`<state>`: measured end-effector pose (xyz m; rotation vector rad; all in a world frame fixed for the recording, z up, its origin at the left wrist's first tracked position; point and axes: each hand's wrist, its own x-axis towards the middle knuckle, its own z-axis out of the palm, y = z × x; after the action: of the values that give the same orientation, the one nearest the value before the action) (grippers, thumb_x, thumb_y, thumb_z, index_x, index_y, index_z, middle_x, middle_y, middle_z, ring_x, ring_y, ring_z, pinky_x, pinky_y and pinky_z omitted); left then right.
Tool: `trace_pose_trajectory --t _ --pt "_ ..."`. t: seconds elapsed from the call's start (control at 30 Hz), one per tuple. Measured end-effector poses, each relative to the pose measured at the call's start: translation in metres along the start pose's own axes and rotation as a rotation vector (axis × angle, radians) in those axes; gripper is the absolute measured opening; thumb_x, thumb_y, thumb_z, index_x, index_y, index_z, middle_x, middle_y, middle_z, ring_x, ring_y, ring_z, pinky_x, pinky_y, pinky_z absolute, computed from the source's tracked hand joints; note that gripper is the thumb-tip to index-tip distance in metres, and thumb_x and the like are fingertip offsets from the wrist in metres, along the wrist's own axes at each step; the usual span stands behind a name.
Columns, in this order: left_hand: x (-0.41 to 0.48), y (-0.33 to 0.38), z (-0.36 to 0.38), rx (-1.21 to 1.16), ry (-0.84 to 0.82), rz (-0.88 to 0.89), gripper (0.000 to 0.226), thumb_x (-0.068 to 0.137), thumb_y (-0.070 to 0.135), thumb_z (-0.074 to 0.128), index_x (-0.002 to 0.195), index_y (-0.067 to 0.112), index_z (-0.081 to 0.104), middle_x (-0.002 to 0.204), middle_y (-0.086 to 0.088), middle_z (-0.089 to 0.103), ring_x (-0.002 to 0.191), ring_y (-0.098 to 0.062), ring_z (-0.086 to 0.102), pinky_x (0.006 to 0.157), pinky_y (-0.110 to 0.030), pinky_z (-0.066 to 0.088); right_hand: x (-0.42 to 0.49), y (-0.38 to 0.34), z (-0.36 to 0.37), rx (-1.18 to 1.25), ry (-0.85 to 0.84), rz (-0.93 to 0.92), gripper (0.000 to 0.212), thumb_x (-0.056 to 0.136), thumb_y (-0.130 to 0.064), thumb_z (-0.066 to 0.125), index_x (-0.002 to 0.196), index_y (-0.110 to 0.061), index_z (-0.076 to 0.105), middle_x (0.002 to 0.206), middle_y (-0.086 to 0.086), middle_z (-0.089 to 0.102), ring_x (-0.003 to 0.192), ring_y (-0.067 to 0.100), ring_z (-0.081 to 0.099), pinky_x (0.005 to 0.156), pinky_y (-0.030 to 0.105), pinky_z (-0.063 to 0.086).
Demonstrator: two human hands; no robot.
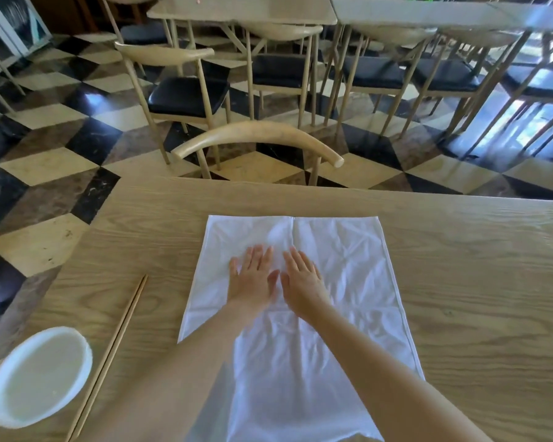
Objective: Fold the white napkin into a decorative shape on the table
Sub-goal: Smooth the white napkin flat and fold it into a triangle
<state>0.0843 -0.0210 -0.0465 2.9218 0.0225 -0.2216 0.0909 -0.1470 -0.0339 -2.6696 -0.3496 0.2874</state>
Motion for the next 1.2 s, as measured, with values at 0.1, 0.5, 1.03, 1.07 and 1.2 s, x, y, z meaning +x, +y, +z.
trace_pose_trajectory --t 0.1,0.5,1.03,1.07,1.2 --pt "0.038 -0.014 0.008 0.016 0.042 -0.060 0.055 0.099 0.042 0.020 0.149 0.024 0.004 0.158 0.007 0.001 0.145 -0.013 -0.003 0.114 -0.050 -0.001 0.050 0.000 0.009 -0.034 0.003 -0.005 0.052 0.099 -0.028 0.026 0.148 -0.014 0.013 0.158 0.003 0.004 0.145 0.016 -0.002 0.118 0.036 -0.002" --pt "0.080 -0.068 0.004 0.040 0.134 -0.118 0.065 0.094 0.054 0.021 0.149 0.024 0.002 0.158 0.007 -0.005 0.144 -0.013 -0.009 0.117 -0.036 -0.007 0.068 0.139 -0.036 -0.248 0.175 0.177 0.056 0.096 -0.046 0.020 0.148 -0.027 0.011 0.158 -0.007 0.004 0.145 0.012 -0.001 0.118 0.032 -0.002" --pt "0.004 -0.023 0.032 -0.041 0.207 -0.154 0.060 0.095 0.047 0.021 0.148 0.021 0.016 0.158 0.002 0.009 0.145 -0.017 0.003 0.117 -0.039 -0.001 0.003 0.064 0.017 -0.194 0.205 0.063 0.064 0.088 -0.045 0.010 0.147 -0.021 0.020 0.157 -0.004 0.015 0.145 0.015 0.009 0.118 0.034 0.001" --pt "0.002 -0.028 0.031 -0.026 0.201 -0.170 0.060 0.095 0.048 0.024 0.148 0.021 0.015 0.158 0.003 0.008 0.145 -0.016 0.002 0.117 -0.039 -0.002 -0.004 0.079 0.011 -0.225 0.209 0.097 0.065 0.088 -0.046 0.009 0.147 -0.022 0.018 0.157 -0.005 0.014 0.145 0.014 0.008 0.118 0.034 0.001" --pt "-0.005 -0.044 0.027 -0.006 0.170 -0.176 0.064 0.094 0.051 0.025 0.149 0.020 0.012 0.158 0.003 0.006 0.145 -0.015 0.000 0.118 -0.038 -0.002 -0.040 0.132 -0.013 -0.254 0.211 0.202 0.072 0.084 -0.050 0.001 0.148 -0.021 0.014 0.158 -0.004 0.011 0.145 0.012 0.005 0.118 0.031 0.000"
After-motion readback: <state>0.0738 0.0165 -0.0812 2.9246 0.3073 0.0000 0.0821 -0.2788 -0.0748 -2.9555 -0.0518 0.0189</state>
